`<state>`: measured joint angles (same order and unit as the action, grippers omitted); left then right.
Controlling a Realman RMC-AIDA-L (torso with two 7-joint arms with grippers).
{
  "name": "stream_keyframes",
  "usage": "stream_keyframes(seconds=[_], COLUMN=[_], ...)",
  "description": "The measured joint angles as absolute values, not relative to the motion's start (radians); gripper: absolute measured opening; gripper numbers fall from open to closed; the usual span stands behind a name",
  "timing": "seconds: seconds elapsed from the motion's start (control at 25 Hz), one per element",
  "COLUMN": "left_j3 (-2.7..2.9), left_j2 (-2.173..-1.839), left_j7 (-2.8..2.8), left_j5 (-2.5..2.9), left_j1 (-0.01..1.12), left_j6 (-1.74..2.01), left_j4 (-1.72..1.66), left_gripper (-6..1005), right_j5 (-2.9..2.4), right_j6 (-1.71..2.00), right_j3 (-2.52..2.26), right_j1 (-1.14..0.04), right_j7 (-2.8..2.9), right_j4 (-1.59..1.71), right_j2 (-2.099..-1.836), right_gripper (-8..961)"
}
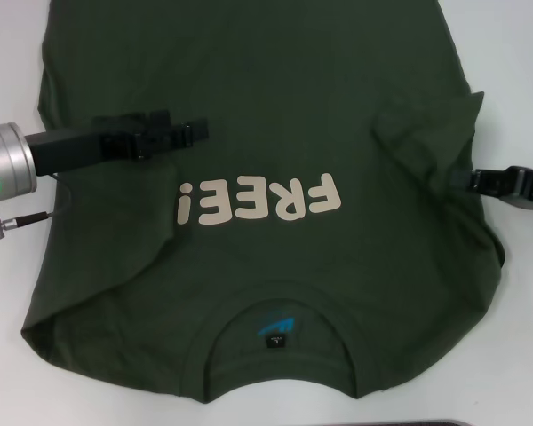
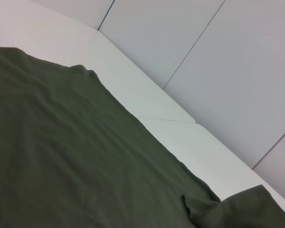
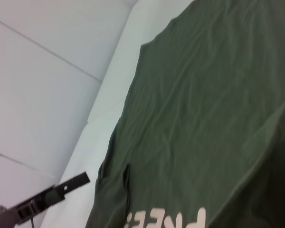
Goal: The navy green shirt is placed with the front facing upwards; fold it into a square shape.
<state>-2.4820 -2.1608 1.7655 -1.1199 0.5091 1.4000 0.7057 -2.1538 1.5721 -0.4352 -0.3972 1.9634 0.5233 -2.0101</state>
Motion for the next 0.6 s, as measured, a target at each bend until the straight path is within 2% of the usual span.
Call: stream_keyframes(seconds=[0.6], left_j3=[-2.482], left_j2=[-2.161], left_j7=[1.766], left_j5=[-1.120], left_j1=[0.509], left_j6=[1.401], left_j4=[0.699], left_gripper=[887], right_j5=[-2.155], right_j6=[1.566], right_j3=[-0.537], right_j1=[-0.425], right_j7=[1.971], right_j4=[0.516], right_j2=[-2.021], right_gripper=[0])
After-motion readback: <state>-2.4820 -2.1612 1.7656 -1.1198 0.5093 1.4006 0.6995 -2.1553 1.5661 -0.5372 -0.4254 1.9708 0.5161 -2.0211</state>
